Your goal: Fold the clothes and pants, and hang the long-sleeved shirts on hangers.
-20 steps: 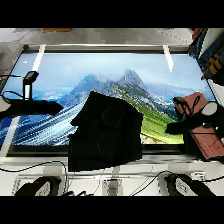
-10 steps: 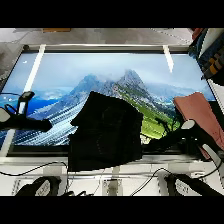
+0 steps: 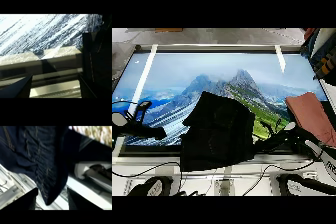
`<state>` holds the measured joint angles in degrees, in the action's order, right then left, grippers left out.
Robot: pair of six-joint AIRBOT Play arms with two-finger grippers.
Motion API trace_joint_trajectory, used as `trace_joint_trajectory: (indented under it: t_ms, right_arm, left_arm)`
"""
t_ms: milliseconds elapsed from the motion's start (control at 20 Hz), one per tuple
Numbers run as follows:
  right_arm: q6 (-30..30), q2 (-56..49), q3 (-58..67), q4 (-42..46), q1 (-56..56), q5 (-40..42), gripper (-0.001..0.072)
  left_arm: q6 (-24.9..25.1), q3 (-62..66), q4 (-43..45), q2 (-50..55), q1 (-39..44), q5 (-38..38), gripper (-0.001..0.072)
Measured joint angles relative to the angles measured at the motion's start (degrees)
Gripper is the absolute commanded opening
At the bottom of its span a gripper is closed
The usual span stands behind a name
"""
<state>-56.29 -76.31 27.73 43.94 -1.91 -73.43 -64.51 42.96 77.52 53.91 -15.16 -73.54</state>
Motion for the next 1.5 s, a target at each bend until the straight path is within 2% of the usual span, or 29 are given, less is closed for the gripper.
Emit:
trace_joint_trajectory:
  t_ms: [150,250,350,400,450,500,850,1100,1250,1500]
  right_arm:
    - [0.5,-0.4,0.0,-1.8,0.9,0.7,0.0427]
    - [0.6,-0.5,0.0,-2.4,3.0,1.2,0.0313]
    - [0.7,-0.6,0.1,-2.8,5.9,2.8,0.0062]
    - [0.8,-0.6,0.3,-3.3,7.3,3.8,0.0038]
    - [0.8,-0.6,0.8,-3.9,8.5,4.8,0.0037]
    - [0.8,-0.6,1.7,-4.8,9.5,6.1,0.0037]
    - [-1.2,-0.6,9.9,-13.3,11.7,18.6,0.0037]
    - [-3.0,-0.6,11.4,-16.5,13.7,27.1,0.0037]
    - [-3.3,-0.6,11.6,-16.9,15.8,30.5,0.0037]
    - [-3.6,-0.6,11.7,-17.1,17.7,33.1,0.0037]
  left_arm:
    - [0.0,-0.2,0.0,0.0,0.0,-0.1,0.0664]
    - [0.0,-0.2,0.0,0.0,0.0,-0.1,0.0664]
    - [0.0,-0.2,0.0,0.0,0.0,-0.2,0.0664]
    - [0.0,-0.2,0.0,0.0,0.0,-0.2,0.0662]
    - [0.0,-0.2,0.0,0.0,0.0,-0.2,0.0642]
    - [0.0,-0.2,0.0,0.0,0.0,-0.2,0.0587]
    - [-0.2,-0.9,-6.3,3.2,0.0,-1.1,0.0584]
    - [-0.3,-6.6,-8.9,6.4,0.0,-3.7,0.0585]
    - [0.5,-12.7,-14.5,6.9,0.2,-3.7,0.0586]
    - [3.1,-20.7,-24.2,7.5,3.3,1.2,0.0583]
